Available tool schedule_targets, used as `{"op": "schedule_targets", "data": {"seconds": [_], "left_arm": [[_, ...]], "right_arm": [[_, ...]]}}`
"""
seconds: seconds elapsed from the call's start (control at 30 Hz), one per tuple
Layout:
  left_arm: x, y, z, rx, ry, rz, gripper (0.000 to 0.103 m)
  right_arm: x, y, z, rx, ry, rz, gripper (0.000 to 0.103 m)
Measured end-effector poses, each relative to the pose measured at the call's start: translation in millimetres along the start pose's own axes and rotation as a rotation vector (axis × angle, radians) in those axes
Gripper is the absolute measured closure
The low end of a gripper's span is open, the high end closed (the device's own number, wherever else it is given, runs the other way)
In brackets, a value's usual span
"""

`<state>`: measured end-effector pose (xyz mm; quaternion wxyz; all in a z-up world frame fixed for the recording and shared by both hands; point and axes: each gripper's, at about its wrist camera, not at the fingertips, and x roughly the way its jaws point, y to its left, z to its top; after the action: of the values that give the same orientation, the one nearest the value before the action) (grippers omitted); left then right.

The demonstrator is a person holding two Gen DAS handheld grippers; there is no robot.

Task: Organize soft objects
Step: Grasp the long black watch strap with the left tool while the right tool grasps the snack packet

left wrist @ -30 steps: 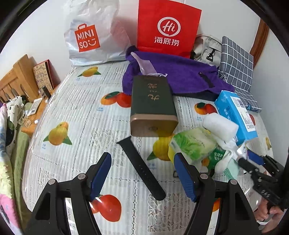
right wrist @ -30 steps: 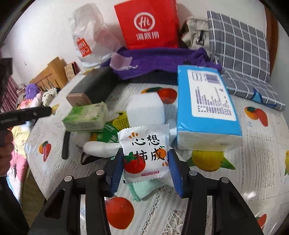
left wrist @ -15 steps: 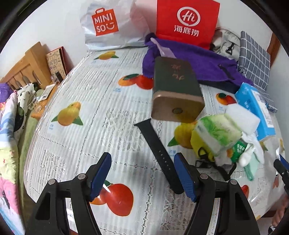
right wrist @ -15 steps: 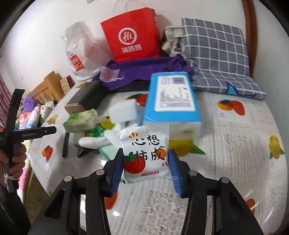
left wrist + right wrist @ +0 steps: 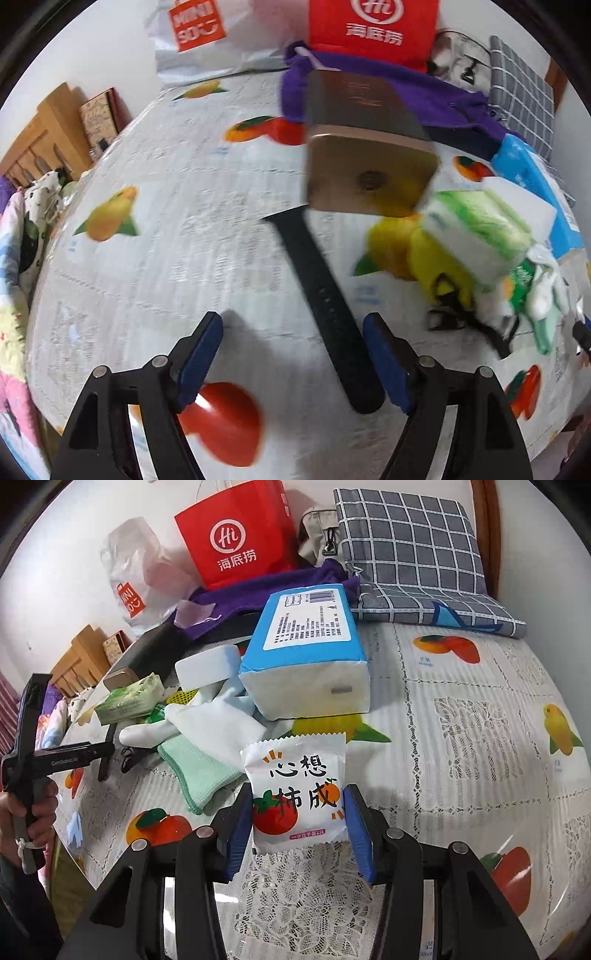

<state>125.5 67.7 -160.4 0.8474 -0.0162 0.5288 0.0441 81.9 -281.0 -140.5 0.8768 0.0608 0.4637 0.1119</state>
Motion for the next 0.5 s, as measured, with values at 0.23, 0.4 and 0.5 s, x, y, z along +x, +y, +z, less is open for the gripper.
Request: {"op": "schedule_targets", "data": {"seconds": [0.23,0.4,0.5], "left_arm": [[4.7,11.2,6.8,-0.044,-0.015,-0.012,0.026],[3.5,-11.4,12.6,0.036,-0.063,-0.032,0.080],[1.2,-16.6,11.8,0.059,-0.063,-0.021,0.081]], "right_arm": [[3.0,1.5,-0.4,-0.002,-0.002,0.016,0.055],[7.5,-5.1,0.0,0.016,0.005,0.011,0.055],[10.5,-9.7,0.4,0.026,0.007,0.003,0.055]]}}
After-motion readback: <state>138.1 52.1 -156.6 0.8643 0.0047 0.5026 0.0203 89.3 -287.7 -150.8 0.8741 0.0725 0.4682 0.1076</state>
